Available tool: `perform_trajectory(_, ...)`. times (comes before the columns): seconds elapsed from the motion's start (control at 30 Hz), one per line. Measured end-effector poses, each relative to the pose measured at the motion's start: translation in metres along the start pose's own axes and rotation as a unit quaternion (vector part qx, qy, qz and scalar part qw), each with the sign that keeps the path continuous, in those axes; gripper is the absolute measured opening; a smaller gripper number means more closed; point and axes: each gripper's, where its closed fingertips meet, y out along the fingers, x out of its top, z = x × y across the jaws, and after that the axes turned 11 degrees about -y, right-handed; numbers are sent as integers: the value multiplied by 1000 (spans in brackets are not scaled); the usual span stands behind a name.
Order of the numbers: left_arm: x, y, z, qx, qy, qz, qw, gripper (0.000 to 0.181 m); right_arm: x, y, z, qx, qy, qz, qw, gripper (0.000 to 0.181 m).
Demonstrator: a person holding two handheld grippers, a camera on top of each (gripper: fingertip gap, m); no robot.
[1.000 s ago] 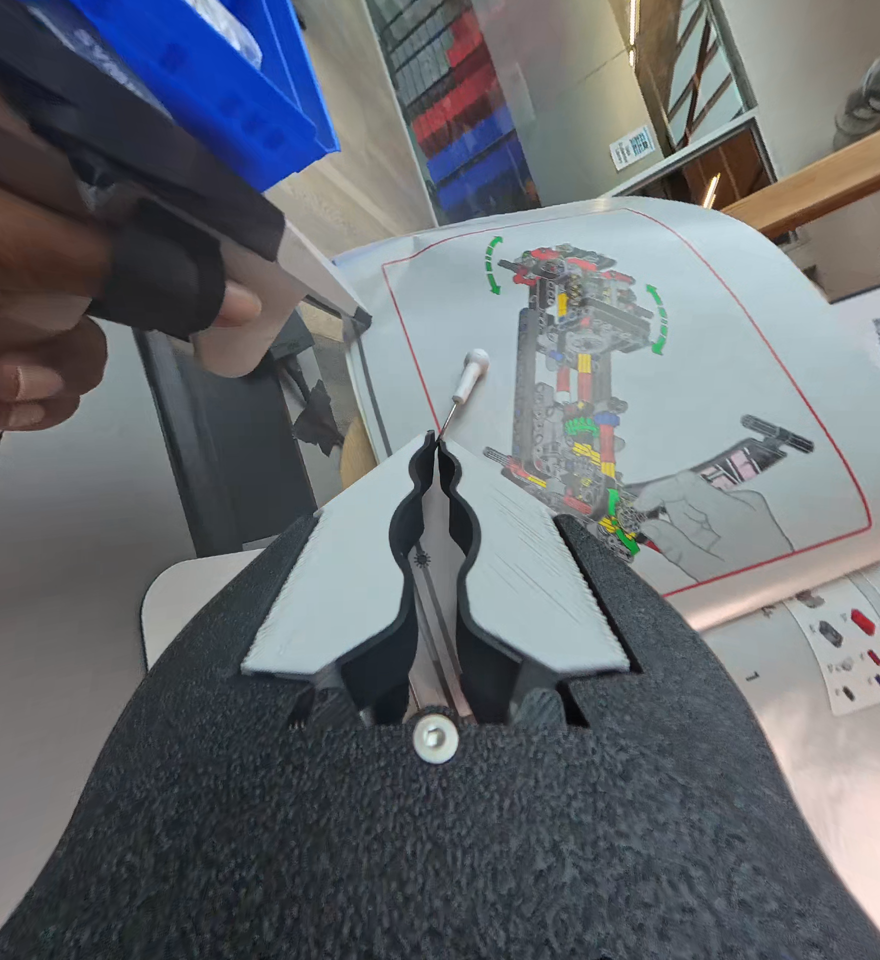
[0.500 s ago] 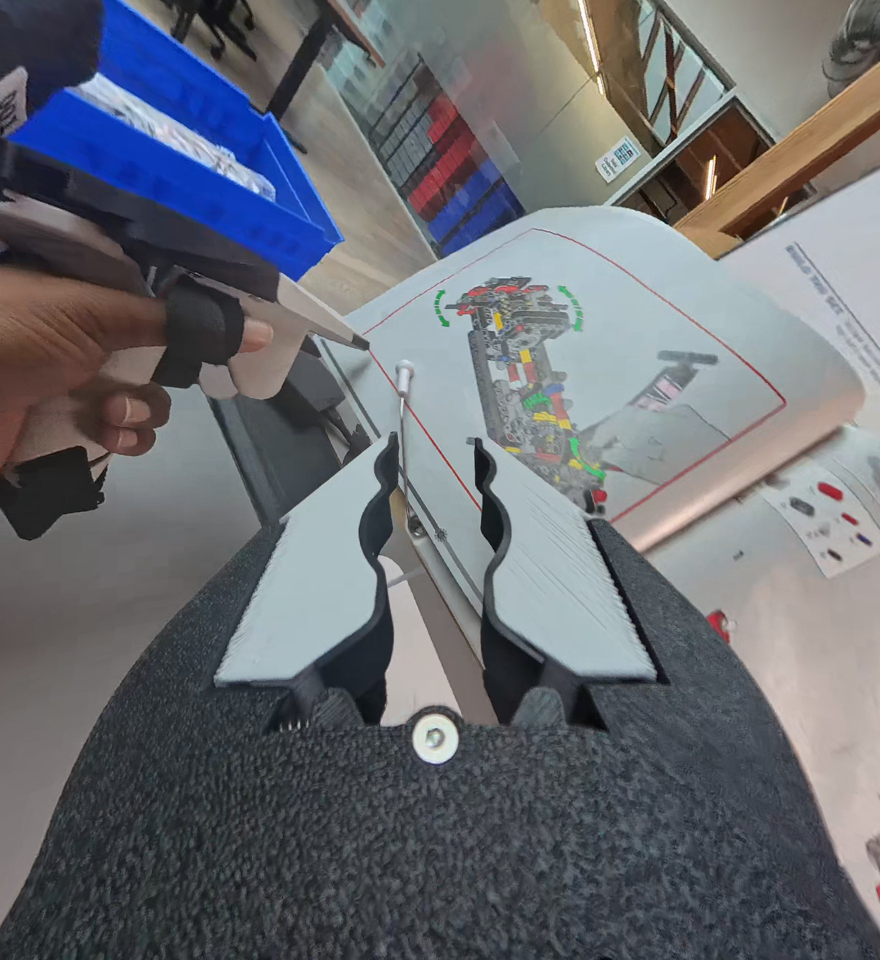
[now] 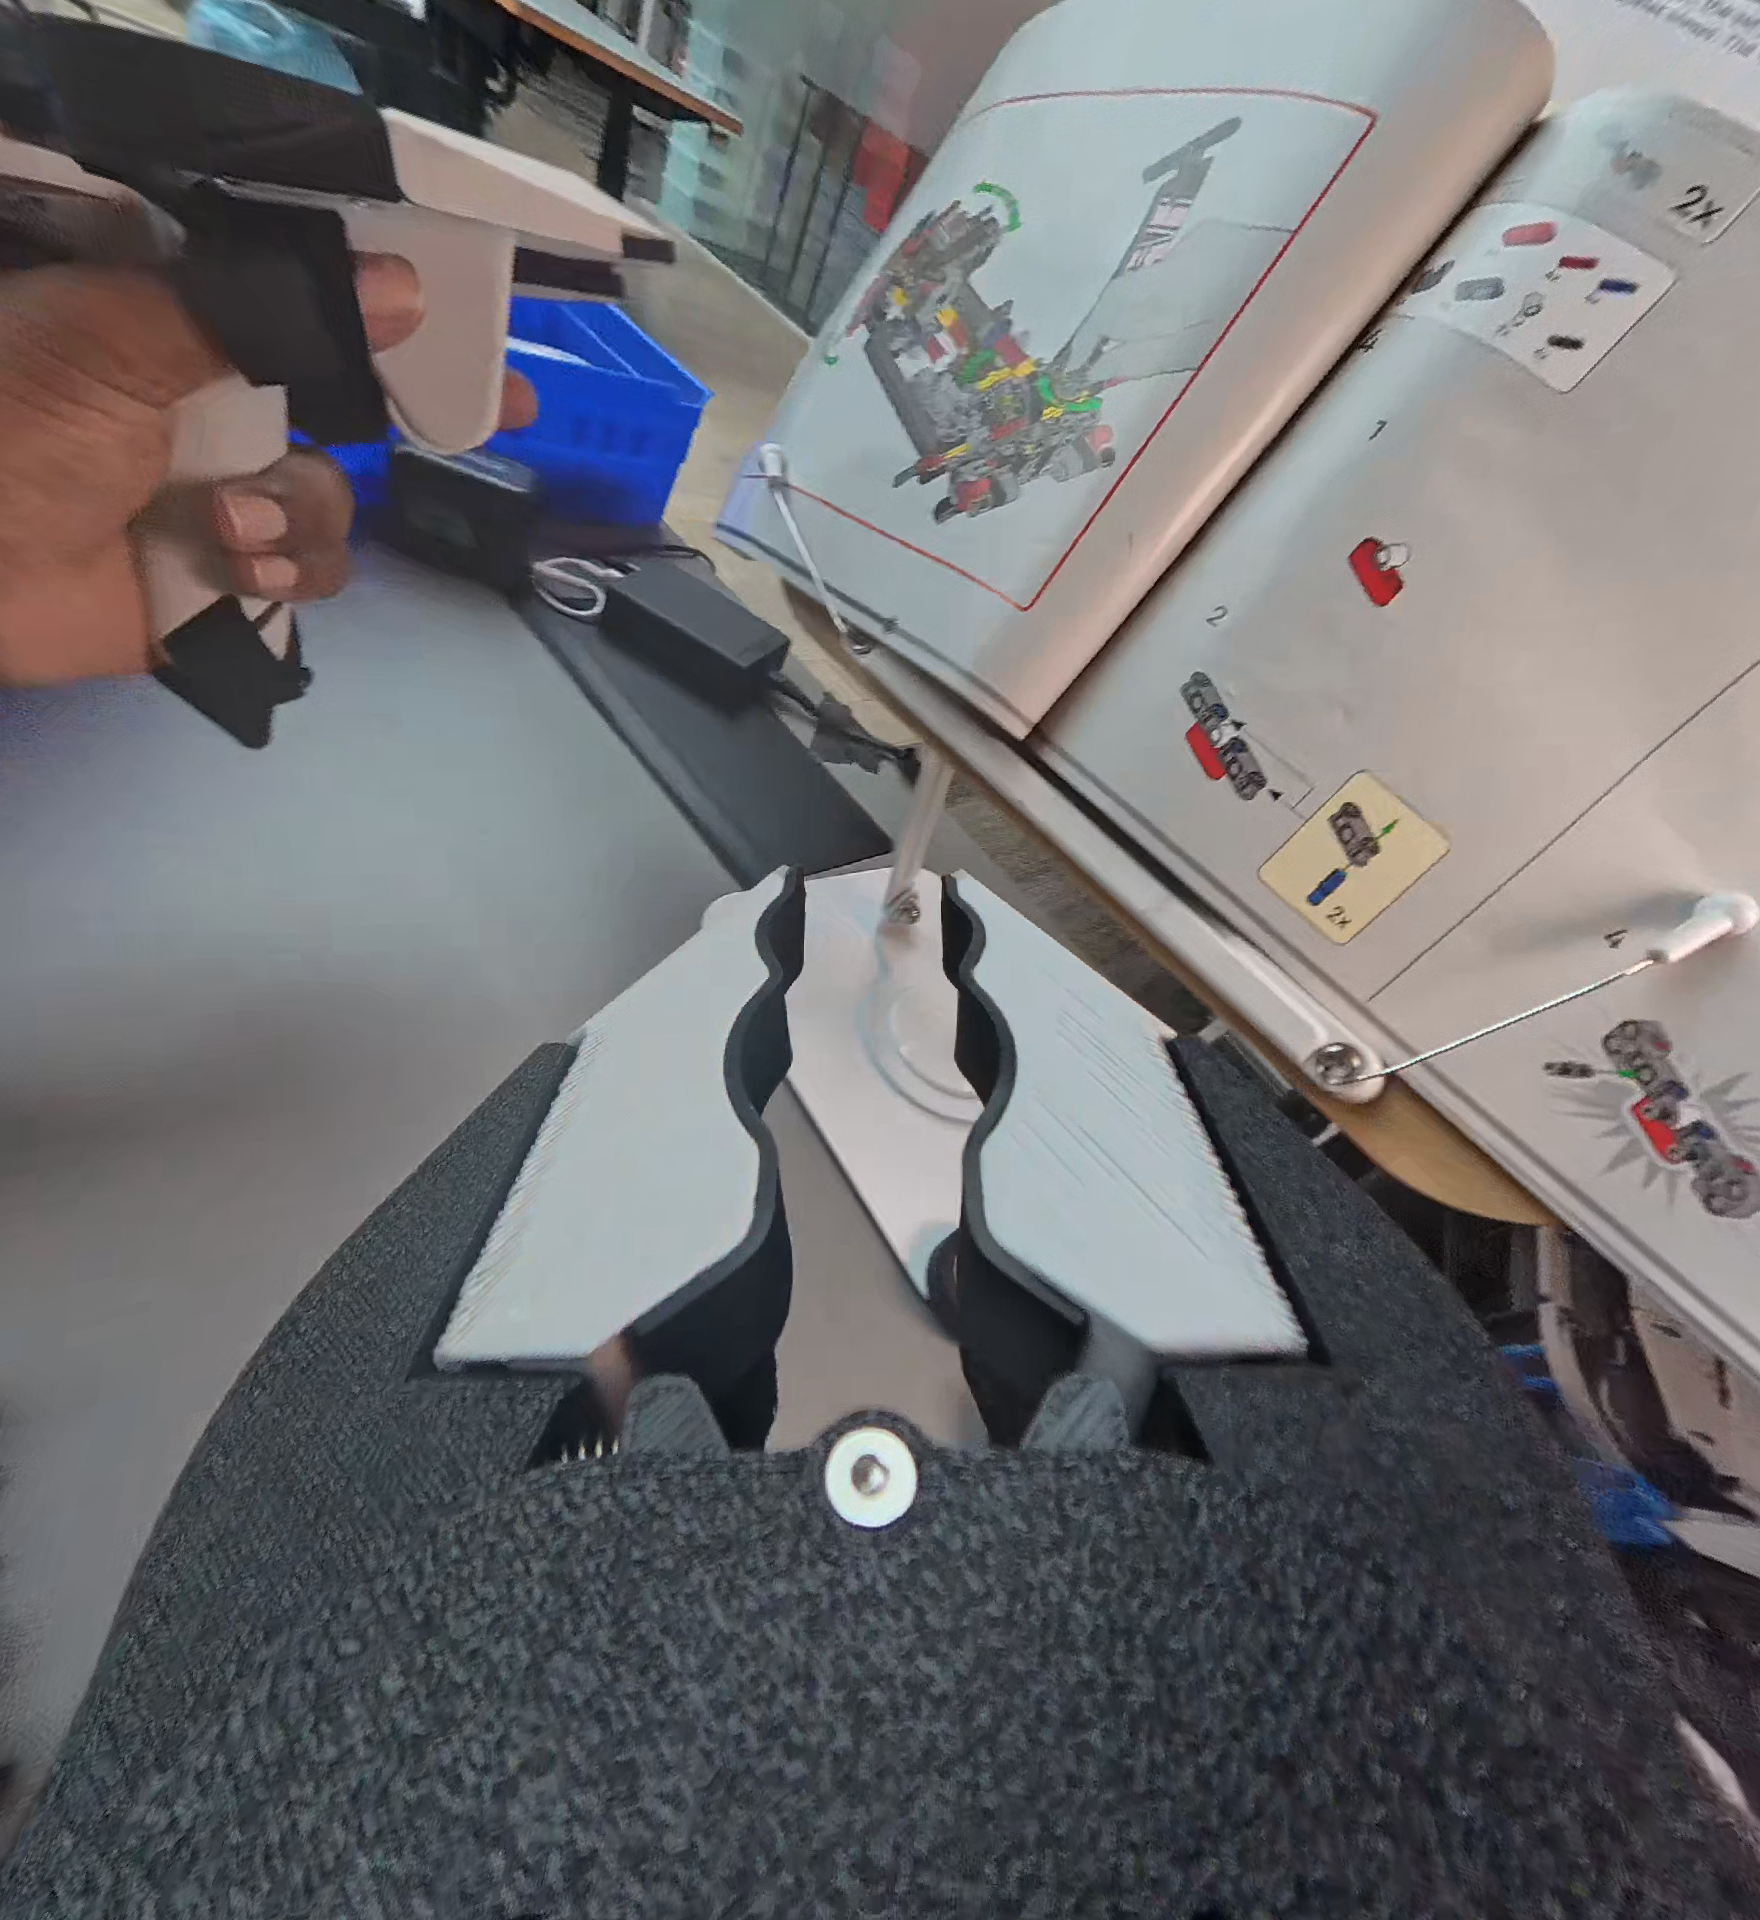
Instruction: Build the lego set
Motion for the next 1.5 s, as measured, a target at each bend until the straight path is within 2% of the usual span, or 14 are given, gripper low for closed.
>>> perform_trajectory(0.07, -13, -21, -42, -68, 64, 42, 995, 42, -4, -25, 28, 52, 12, -5, 999, 23)
perform_trajectory(0.17, -56, -64, -84, -146, 135, 146, 969, 38, -29, -71, 81, 157, 11, 28, 987, 22)
perform_trajectory(0.33, -161, -155, -100, -220, 207, 378, 875, 36, -94, -141, 158, 303, -1, 123, 945, 25)
perform_trajectory(0.43, -219, -188, -82, -220, 282, 464, 810, 37, -116, -146, 182, 314, -5, 152, 937, 29)
perform_trajectory(0.53, -260, -207, -62, -214, 337, 532, 746, 41, -124, -134, 191, 309, -17, 167, 936, 29)
perform_trajectory(0.6, -274, -213, -58, -215, 352, 546, 729, 38, -119, -130, 194, 310, -22, 156, 938, 15)
perform_trajectory(0.77, -277, -221, -62, -240, 372, 541, 715, 17, -116, -130, 194, 289, -63, 129, 947, 14)
perform_trajectory(0.97, -273, -226, -64, -258, 334, 545, 724, 19, -117, -131, 196, 281, -65, 117, 950, 15)
perform_trajectory(1.07, -255, -210, -73, -260, 261, 525, 767, 35, -109, -130, 191, 287, -37, 103, 952, 22)
perform_trajectory(1.17, -220, -171, -79, -245, 164, 466, 834, 40, -74, -118, 150, 247, 7, 49, 968, 22)
perform_trajectory(1.27, -184, -120, -70, -195, 64, 407, 890, 41, -43, -78, 68, 123, -16, 31, 992, 16)
perform_trajectory(1.33, -164, -89, -67, -175, -20, 370, 912, 45, -16, -43, 11, 42, -43, 13, 998, 5)
perform_trajectory(1.43, -142, -47, -67, -165, -181, 320, 915, 51, 19, 21, -54, -28, -88, 11, 996, 4)
perform_trajectory(1.5, -134, -24, -64, -165, -262, 287, 907, 56, 25, 70, -61, -3, -115, 49, 992, 11)
